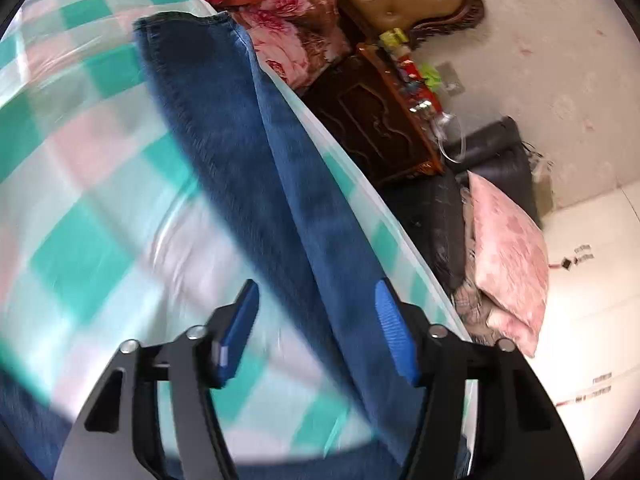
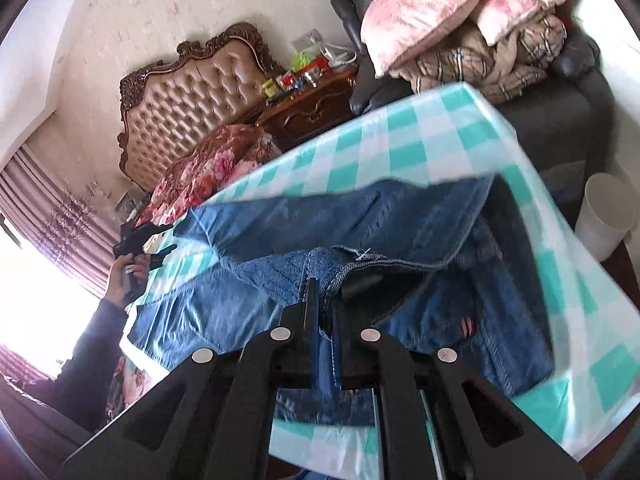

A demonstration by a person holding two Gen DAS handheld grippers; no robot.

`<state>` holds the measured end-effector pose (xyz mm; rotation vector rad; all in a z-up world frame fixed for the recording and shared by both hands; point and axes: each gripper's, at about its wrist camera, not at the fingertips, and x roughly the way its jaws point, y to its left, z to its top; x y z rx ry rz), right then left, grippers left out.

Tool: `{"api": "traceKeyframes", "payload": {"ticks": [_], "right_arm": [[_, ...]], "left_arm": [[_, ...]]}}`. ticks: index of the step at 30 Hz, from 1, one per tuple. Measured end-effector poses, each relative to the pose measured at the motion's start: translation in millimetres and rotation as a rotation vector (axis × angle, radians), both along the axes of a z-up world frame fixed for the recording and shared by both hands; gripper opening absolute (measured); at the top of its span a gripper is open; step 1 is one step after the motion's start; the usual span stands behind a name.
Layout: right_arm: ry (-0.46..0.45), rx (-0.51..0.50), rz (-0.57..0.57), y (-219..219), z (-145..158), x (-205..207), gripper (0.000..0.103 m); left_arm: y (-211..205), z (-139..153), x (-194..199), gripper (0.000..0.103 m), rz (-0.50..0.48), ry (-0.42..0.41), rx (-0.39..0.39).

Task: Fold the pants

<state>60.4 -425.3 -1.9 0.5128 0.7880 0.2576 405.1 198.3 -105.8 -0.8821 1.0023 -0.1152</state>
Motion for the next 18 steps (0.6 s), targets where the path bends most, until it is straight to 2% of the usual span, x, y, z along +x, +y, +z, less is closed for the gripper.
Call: {"api": "traceKeyframes", "payload": {"ticks": [1, 6, 10, 12, 13, 14, 17, 18], "right_arm": [[-0.002, 0.005, -0.002, -3, 1, 1, 0.007], [0.003, 0.050, -0.010, -15, 6, 11, 0.007], [0.011, 0.034, -0.019, -21, 11, 16, 0.007], [0.016, 0.020, -0.022, -21, 14, 17, 0.007], [0.021, 0.022, -0.027, -23, 15, 19, 0.007], [0.023, 0.025, -0.029, -25, 16, 19, 0.007], [0.015, 0.013, -0.043, -36, 25, 18, 0.007], [0.015, 0.012, -0.048, -42, 27, 17, 0.007]], "left_arm": [[4, -6, 14, 0.046, 0.018, 0.011, -0.007], [33, -35, 68, 0.045, 0.107, 0.070, -0.050], [41, -48, 99, 0.044, 0.116, 0.079, -0.114], [43, -51, 112, 0.035, 0.111, 0.080, -0.142], [44, -53, 117, 0.012, 0.102, 0.086, -0.157], [44, -52, 117, 0.002, 0.096, 0.092, -0.152], [54, -22, 96, 0.002, 0.112, 0.054, -0.145], [61, 2, 71, 0.002, 0.115, 0.019, -0.139]]}}
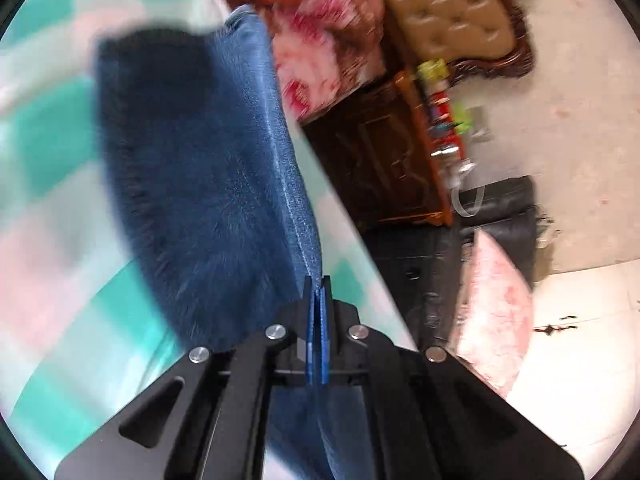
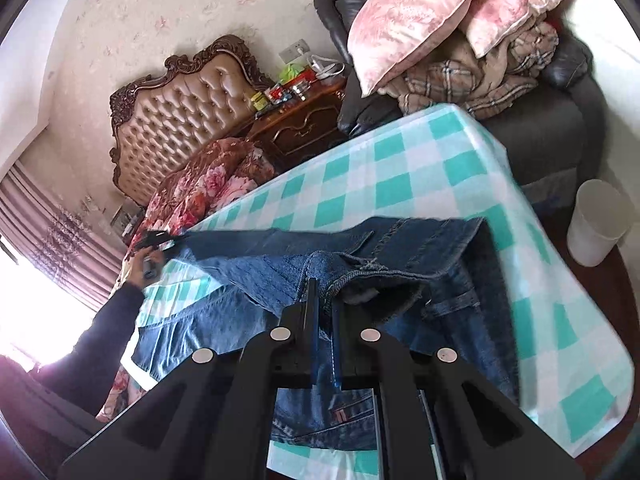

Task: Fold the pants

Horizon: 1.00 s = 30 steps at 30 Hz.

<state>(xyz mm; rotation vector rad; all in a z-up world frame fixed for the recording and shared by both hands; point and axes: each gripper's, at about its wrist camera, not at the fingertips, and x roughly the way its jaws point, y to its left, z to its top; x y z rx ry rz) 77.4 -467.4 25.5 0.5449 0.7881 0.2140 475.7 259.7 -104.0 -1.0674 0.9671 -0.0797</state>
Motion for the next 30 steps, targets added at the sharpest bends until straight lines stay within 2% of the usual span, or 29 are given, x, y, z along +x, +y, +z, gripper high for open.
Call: {"api": "traceKeyframes", "payload": {"ticks": [2, 4, 6, 7, 8, 9, 10, 12, 13, 14, 15, 16, 17, 18, 21, 22, 25, 30], "right_arm": [[0.020, 0.023, -0.014, -15, -1, -3, 0.007], [0.056, 0.025, -0.033, -29, -7, -8, 0.007], [0.113, 0.027, -0.067, -45, -19, -16, 0.007], [0.152, 0.022, -0.083, -52, -30, -21, 0.008], [0.189, 0.022, -0.099, -56, -40, -25, 0.011], [0.224, 0.025, -0.114, -59, -52, -29, 0.014], [0.268, 0.032, -0.129, -63, -70, -36, 0.023], [0.317, 0.085, -0.172, -70, -99, -48, 0.024], [0.325, 0.127, -0.204, -74, -110, -56, 0.025], [0.323, 0.155, -0.227, -76, -116, -63, 0.033], [0.309, 0.184, -0.247, -77, -120, -70, 0.034], [0.285, 0.223, -0.269, -77, -121, -80, 0.047], [0.273, 0.232, -0.288, -75, -121, -86, 0.064], [0.256, 0.238, -0.300, -73, -119, -90, 0.068], [0.234, 0.298, -0.296, -63, -117, -91, 0.068], [0.232, 0.321, -0.308, -61, -119, -90, 0.068], [0.244, 0.336, -0.318, -54, -118, -80, 0.068], [0.245, 0.317, -0.322, -41, -115, -69, 0.064]], "left_arm": [[12, 32, -45, 0.002, 0.009, -0.025, 0.033], [27, 69, -125, 0.002, 0.002, -0.068, 0.079], [38, 82, -207, 0.002, 0.008, -0.086, 0.102], [40, 80, -236, 0.001, 0.005, -0.083, 0.110], [42, 69, -279, 0.001, 0.005, -0.054, 0.111], [42, 56, -305, 0.001, 0.009, -0.028, 0.107], [42, 39, -327, 0.001, 0.002, -0.003, 0.108], [42, -1, -357, 0.001, -0.009, 0.055, 0.101], [43, -15, -366, 0.001, -0.007, 0.073, 0.100], [42, -28, -374, 0.001, -0.007, 0.067, 0.081], [43, -33, -379, 0.001, -0.002, 0.057, 0.067], [44, -36, -381, 0.001, 0.008, 0.043, 0.051], [44, -37, -382, 0.001, 0.018, 0.026, 0.039], [44, -38, -381, 0.001, 0.019, 0.018, 0.034], [43, -41, -377, 0.002, 0.020, 0.003, 0.015], [43, -41, -374, 0.006, 0.022, -0.003, 0.007], [41, -44, -374, 0.021, 0.038, -0.022, -0.028], [50, -47, -377, 0.026, 0.074, -0.043, -0.072]]}}
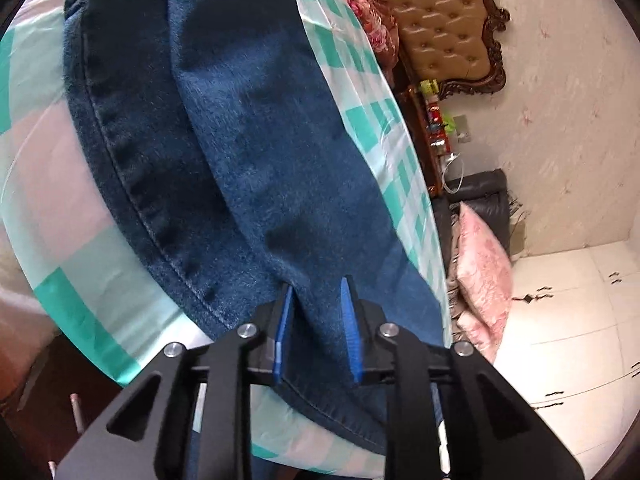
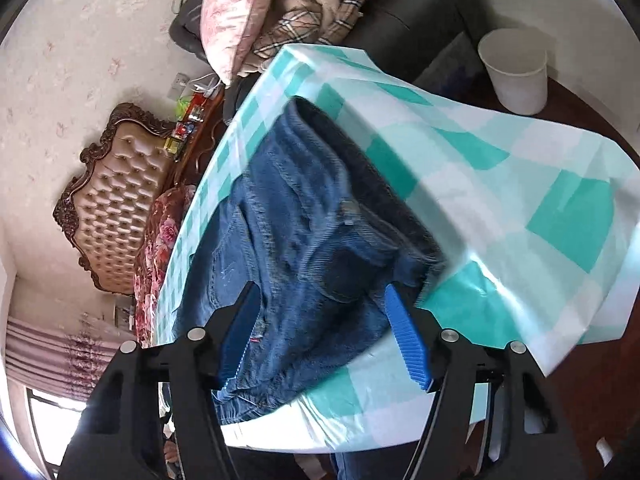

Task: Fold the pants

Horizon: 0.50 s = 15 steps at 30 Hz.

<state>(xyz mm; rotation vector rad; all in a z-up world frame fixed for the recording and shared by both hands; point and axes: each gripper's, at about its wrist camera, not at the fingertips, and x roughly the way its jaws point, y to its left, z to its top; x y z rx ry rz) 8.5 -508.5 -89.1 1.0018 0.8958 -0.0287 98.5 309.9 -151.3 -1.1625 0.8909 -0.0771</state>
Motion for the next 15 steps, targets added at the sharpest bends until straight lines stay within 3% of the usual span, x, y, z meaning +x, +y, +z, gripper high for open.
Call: {"api": "traceKeyframes", "payload": {"ticks": [4, 6, 7, 8, 9, 13, 15], "right_arm": [[0.034, -0.072, -0.003, 12, -2, 15, 0.064], [0.078, -0.107, -0.021, 15, -7, 21, 0.051], [0.102, -0.142, -0.032, 16, -7, 22, 0.032], [0.105, -0.148, -0.031, 16, -7, 21, 0.017], [0.093, -0.131, -0.029, 15, -5, 22, 0.012], [0.010, -0.115, -0.021, 12, 44, 17, 0.010], [0.010, -0.195, -0.012, 15, 59, 11, 0.010]], "left_arm": [[8, -2, 1, 0.030, 0.022, -0.014, -0.039], [10, -5, 5, 0.029, 0.022, -0.013, -0.048], [11, -7, 9, 0.027, 0.020, -0.004, -0.058], [12, -8, 12, 0.010, 0.018, 0.002, -0.057], [13, -6, 14, 0.000, 0.015, 0.006, -0.042], [17, 35, 7, 0.001, 0.028, 0.021, 0.030], [15, 48, -7, 0.001, 0.035, 0.030, 0.076]]}}
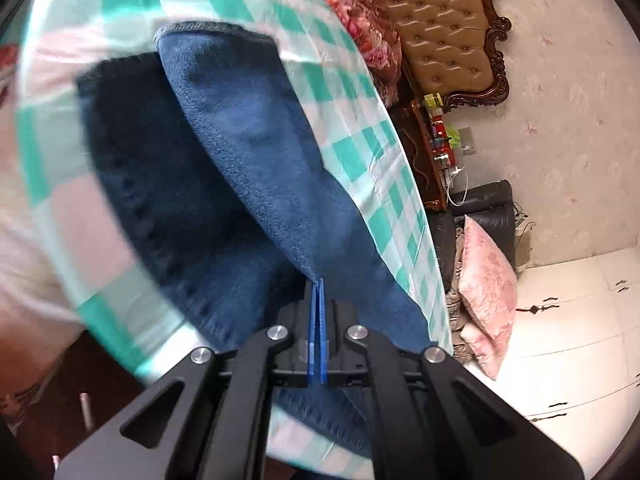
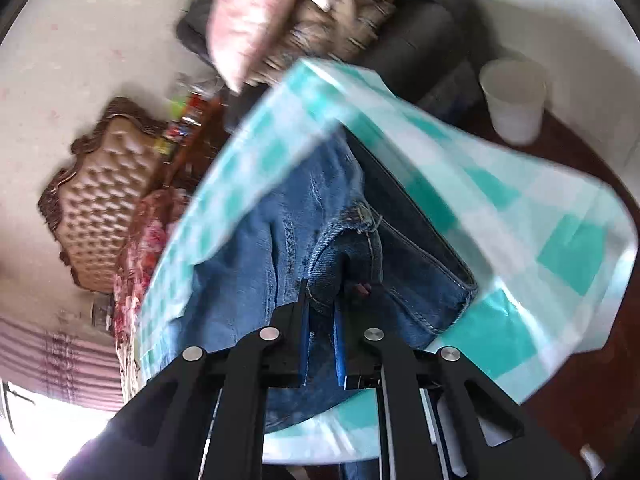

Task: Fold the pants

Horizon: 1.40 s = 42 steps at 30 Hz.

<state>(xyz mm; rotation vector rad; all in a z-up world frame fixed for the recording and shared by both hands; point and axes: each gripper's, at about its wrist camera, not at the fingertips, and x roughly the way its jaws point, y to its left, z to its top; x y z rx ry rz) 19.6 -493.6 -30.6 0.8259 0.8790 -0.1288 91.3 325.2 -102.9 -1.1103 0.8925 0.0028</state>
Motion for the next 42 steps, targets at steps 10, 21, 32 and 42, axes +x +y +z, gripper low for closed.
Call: {"api": "traceKeyframes", "payload": {"ticks": [10, 21, 32, 42], "right_arm": [[0.118, -0.060, 0.005, 0, -44, -3, 0.009], [0.217, -0.221, 0.032, 17, -64, 9, 0.008], [0.239, -0.257, 0.027, 23, -65, 11, 0.007], [0.250, -0.265, 0.024, 24, -62, 15, 0.007]], "left_arm": [[1, -37, -21, 0.001, 0.005, 0.026, -0.004], [15, -56, -33, 0.016, 0.069, 0.021, -0.031], [78, -63, -2, 0.005, 0.139, 0.016, -0.033], [76, -50, -39, 0.001, 0.235, 0.067, 0.002]]}}
